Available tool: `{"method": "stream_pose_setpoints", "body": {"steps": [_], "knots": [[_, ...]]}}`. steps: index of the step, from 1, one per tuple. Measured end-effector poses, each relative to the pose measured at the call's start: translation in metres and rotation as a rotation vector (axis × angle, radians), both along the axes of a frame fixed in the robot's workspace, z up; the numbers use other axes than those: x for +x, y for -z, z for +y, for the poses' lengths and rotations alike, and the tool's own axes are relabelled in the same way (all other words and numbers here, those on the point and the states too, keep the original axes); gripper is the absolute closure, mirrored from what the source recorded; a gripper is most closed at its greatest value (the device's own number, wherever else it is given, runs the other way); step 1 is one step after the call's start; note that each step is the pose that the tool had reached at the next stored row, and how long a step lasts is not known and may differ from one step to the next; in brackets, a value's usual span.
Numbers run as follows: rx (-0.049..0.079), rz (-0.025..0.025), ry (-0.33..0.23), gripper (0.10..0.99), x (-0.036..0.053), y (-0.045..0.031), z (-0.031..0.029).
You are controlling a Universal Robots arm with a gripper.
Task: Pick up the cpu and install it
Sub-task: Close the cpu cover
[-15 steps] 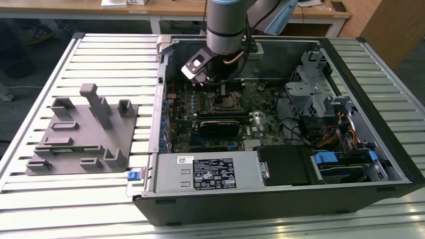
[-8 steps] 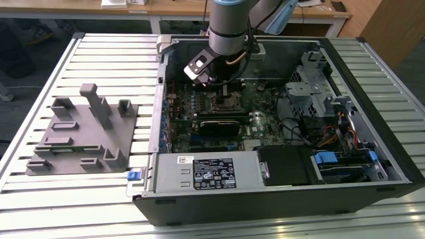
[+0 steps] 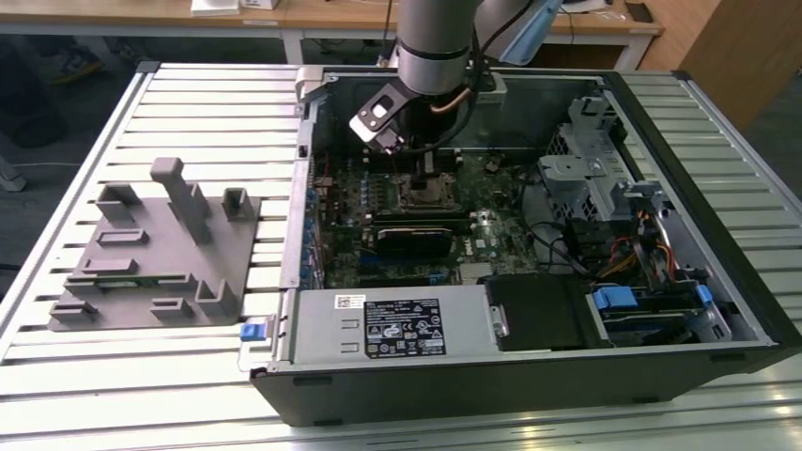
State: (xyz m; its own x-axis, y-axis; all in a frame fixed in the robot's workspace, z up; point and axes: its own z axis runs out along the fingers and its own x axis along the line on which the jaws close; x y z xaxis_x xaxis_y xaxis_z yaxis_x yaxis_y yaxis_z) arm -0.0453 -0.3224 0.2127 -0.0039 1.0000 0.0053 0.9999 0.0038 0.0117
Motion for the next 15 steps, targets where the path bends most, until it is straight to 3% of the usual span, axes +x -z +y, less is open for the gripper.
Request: {"method": "stream_pose_setpoints", "body": {"steps": [15], "knots": [[0.0,0.0001,0.0,0.98,0.011,-0.0003,0.0]]}}
